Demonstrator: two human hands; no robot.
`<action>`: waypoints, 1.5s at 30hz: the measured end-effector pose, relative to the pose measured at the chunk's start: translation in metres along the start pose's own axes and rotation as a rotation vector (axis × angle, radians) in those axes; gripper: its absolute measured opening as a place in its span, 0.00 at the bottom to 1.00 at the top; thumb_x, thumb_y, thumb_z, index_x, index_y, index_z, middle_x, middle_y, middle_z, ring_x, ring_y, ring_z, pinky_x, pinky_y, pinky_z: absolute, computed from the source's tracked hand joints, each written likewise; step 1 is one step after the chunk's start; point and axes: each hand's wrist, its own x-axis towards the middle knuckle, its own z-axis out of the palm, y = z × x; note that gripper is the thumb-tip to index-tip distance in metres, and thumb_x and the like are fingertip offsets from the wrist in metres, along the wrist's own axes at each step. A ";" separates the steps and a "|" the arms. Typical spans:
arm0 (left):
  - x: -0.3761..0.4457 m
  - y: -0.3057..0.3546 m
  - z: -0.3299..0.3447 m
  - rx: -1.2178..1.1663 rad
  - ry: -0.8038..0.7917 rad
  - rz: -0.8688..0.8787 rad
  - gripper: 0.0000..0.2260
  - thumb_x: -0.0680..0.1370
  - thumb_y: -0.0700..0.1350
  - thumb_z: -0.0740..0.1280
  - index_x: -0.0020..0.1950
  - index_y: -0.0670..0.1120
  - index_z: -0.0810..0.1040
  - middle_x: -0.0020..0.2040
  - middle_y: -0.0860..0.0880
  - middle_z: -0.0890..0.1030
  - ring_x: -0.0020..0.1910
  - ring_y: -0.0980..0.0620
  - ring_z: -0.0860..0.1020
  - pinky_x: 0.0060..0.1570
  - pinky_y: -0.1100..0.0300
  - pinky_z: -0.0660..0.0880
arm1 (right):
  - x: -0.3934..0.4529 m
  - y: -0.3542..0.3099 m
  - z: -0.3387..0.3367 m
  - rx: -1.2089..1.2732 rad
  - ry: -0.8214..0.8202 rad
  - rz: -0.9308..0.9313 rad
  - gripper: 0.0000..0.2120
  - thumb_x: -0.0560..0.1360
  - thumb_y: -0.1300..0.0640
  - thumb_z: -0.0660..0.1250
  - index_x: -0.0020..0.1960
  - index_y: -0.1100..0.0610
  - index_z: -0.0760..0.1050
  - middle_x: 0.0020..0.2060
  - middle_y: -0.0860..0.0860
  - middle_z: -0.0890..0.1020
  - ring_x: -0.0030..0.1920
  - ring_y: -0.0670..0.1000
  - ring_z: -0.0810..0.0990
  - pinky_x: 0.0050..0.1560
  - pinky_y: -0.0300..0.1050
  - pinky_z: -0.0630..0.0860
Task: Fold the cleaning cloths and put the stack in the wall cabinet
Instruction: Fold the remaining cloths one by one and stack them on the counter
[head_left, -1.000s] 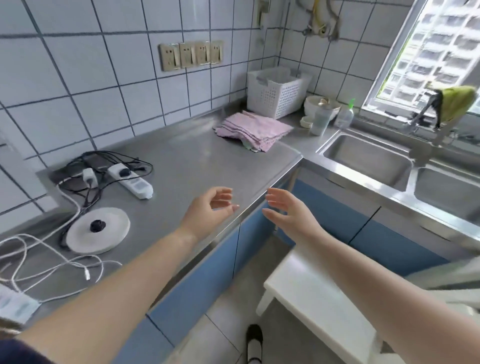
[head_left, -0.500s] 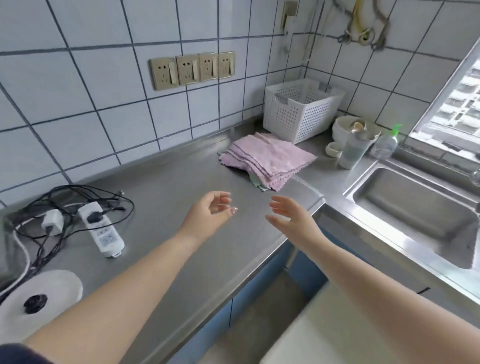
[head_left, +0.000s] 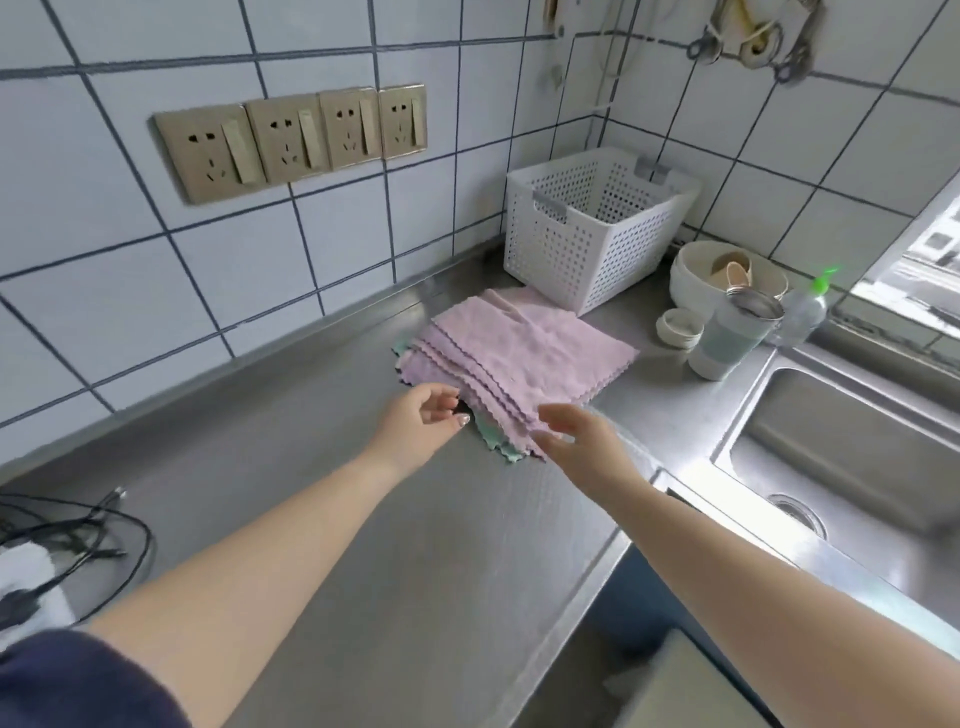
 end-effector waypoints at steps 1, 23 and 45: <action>0.018 -0.001 0.002 0.026 -0.007 0.005 0.12 0.74 0.37 0.70 0.56 0.43 0.76 0.51 0.48 0.78 0.49 0.52 0.76 0.49 0.71 0.72 | 0.016 0.001 0.003 -0.006 0.004 0.015 0.20 0.75 0.51 0.67 0.66 0.52 0.72 0.61 0.45 0.78 0.62 0.45 0.75 0.61 0.37 0.67; 0.237 -0.096 0.031 0.738 -0.182 0.287 0.25 0.74 0.30 0.55 0.66 0.49 0.74 0.69 0.53 0.71 0.68 0.53 0.67 0.68 0.59 0.62 | 0.161 0.068 0.052 -0.168 0.166 0.094 0.09 0.78 0.57 0.61 0.53 0.53 0.79 0.43 0.48 0.84 0.41 0.50 0.80 0.43 0.44 0.77; 0.064 -0.028 -0.041 0.802 0.151 0.286 0.14 0.77 0.33 0.58 0.56 0.41 0.79 0.54 0.43 0.80 0.55 0.41 0.76 0.72 0.47 0.57 | 0.050 0.008 -0.041 -0.177 0.162 -0.145 0.11 0.75 0.64 0.63 0.54 0.55 0.80 0.45 0.48 0.82 0.47 0.52 0.78 0.44 0.41 0.73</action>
